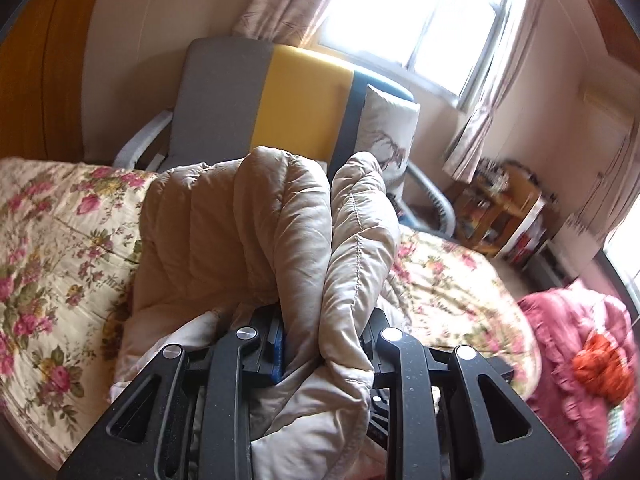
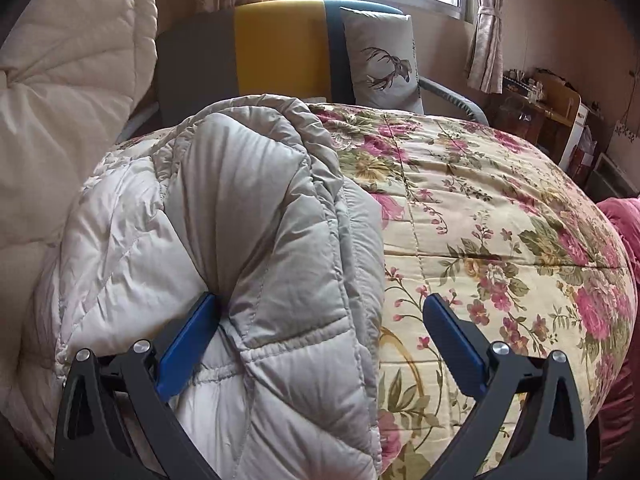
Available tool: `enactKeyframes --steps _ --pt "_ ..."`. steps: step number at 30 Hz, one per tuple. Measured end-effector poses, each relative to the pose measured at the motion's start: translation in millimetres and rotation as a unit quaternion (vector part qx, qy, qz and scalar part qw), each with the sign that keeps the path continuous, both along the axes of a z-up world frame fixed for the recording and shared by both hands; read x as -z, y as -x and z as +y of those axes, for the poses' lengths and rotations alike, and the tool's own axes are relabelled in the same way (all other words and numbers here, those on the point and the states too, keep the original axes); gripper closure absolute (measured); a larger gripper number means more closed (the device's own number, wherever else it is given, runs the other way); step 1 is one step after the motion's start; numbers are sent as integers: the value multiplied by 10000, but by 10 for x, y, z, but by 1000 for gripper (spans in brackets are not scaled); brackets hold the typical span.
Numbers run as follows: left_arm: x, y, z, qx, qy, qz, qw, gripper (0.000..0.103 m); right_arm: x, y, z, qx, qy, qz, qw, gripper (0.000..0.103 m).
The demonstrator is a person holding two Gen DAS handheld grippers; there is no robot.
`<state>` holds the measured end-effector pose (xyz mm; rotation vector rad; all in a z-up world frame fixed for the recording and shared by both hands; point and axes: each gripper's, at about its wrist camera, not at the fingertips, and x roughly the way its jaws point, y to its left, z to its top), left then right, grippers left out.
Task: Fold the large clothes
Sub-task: 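Fold the held jacket edge over with the left tool and release it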
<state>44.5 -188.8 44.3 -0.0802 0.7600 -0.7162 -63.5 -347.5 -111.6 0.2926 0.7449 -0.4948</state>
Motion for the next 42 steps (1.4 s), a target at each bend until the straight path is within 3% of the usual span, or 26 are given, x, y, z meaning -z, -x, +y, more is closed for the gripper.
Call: enactKeyframes --steps 4,10,13,17,21,25,28,31,32,35,38,42 --pt "180 67 -291 50 -236 -48 9997 77 -68 93 -171 74 -579 -182 9981 2" --pt "462 238 -643 331 -547 -305 9975 73 -555 473 -407 432 -767 -1323 9873 2" --pt "594 377 -709 503 -604 -581 9952 70 -879 524 -561 316 -947 -1689 9806 2" --pt "720 544 -732 614 -623 -1008 9911 70 -1273 177 -634 -515 -1272 -1403 9806 2" --pt "783 621 -721 666 -581 -1202 9888 70 -1450 -377 -477 -1616 -1636 -954 9685 2" --pt "799 655 -704 668 -642 -1410 9857 68 -1289 -866 -356 -1832 -1536 -42 9710 2" --pt "797 689 -645 1136 -465 -1293 9840 51 -1043 -968 -422 -1544 -1341 382 9781 2" --pt "686 775 -515 1695 -340 -1056 9793 41 -799 -882 -489 -1501 -1448 317 9775 2" --pt "639 783 -437 1879 -195 -925 9776 34 -731 -845 -534 -1455 -1549 259 9768 2" --pt "435 716 -80 2165 421 -594 9736 32 -596 -739 -612 -1293 -1871 -18 9738 2" --pt "206 490 341 1667 821 -713 9800 20 -513 -662 -644 -1142 -1878 -238 9753 2" --pt "155 -146 900 342 1050 -766 9909 16 -478 -595 -656 -1035 -1974 -521 9734 2"
